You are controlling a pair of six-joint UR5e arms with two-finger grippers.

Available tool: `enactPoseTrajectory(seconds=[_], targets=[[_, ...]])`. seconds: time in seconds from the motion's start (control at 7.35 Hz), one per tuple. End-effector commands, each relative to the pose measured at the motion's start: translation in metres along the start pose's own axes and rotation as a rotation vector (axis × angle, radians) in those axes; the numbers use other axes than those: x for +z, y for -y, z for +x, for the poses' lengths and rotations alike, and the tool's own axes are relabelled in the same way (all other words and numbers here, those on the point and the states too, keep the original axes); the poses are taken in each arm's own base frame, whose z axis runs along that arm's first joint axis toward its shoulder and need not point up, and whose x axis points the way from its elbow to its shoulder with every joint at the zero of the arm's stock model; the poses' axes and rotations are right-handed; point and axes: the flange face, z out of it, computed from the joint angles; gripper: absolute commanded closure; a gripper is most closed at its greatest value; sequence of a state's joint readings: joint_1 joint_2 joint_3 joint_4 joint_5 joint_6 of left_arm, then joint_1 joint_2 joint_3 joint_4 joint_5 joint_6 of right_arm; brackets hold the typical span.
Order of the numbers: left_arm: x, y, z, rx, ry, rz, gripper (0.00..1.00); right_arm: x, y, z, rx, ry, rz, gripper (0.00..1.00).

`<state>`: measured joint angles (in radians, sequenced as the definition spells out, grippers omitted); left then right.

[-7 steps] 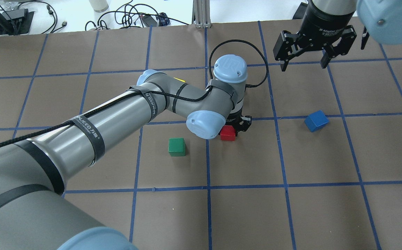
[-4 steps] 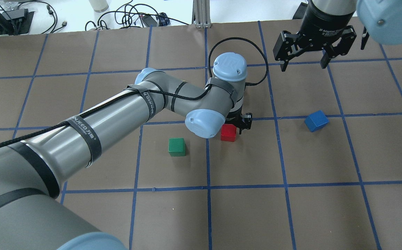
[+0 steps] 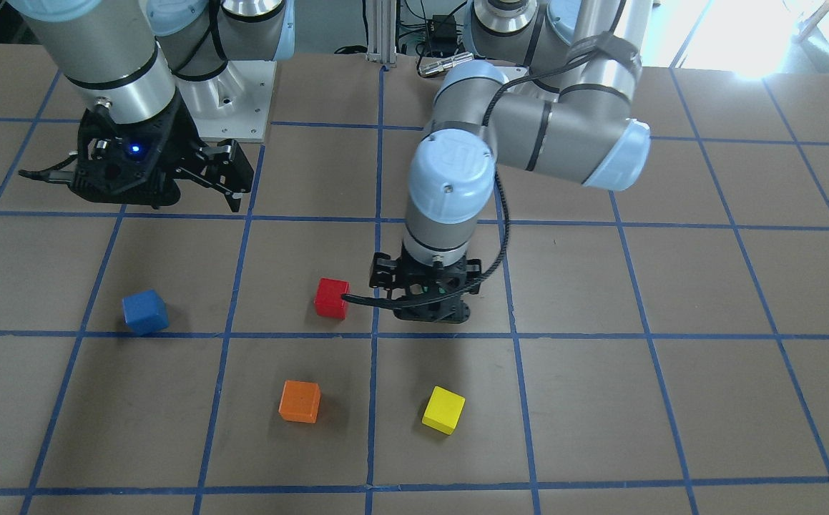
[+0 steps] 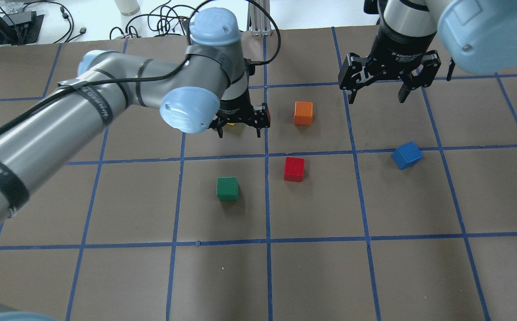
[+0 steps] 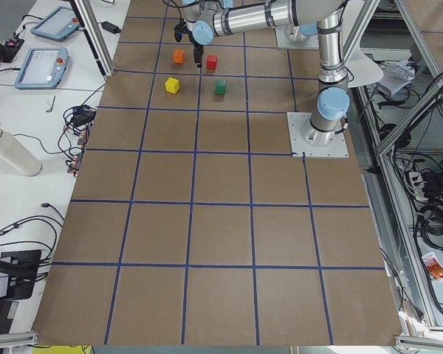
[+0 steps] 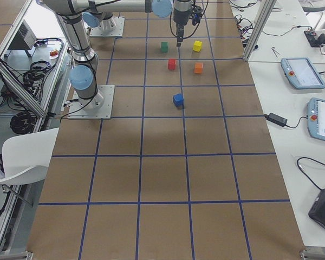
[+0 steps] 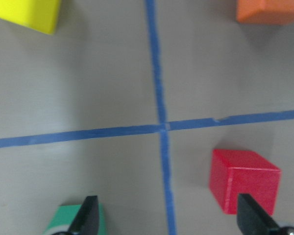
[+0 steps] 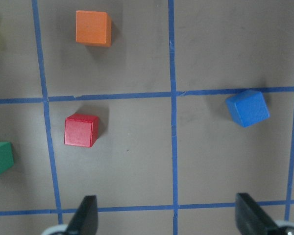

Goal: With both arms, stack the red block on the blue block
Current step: 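Open and raise the left gripper while the right gripper moves toward the red cube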

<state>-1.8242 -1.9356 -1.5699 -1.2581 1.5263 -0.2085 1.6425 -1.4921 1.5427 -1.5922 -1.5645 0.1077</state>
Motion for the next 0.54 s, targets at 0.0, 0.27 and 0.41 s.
enactPoseTrajectory(seconds=[0.0,0.27,0.41], targets=[[-0.072,-0.013,-0.074,-0.022,-0.004,0.024,0.00,0.044,-0.012,-0.048,-0.034,0.000,0.015,0.00],[-0.137,-0.042,-0.115,-0.009,0.000,0.010,0.00,0.096,-0.025,-0.064,-0.036,0.003,0.024,0.00],[-0.162,-0.059,-0.129,0.012,0.001,-0.009,0.00,0.127,-0.029,-0.065,-0.023,0.008,0.036,0.00]])
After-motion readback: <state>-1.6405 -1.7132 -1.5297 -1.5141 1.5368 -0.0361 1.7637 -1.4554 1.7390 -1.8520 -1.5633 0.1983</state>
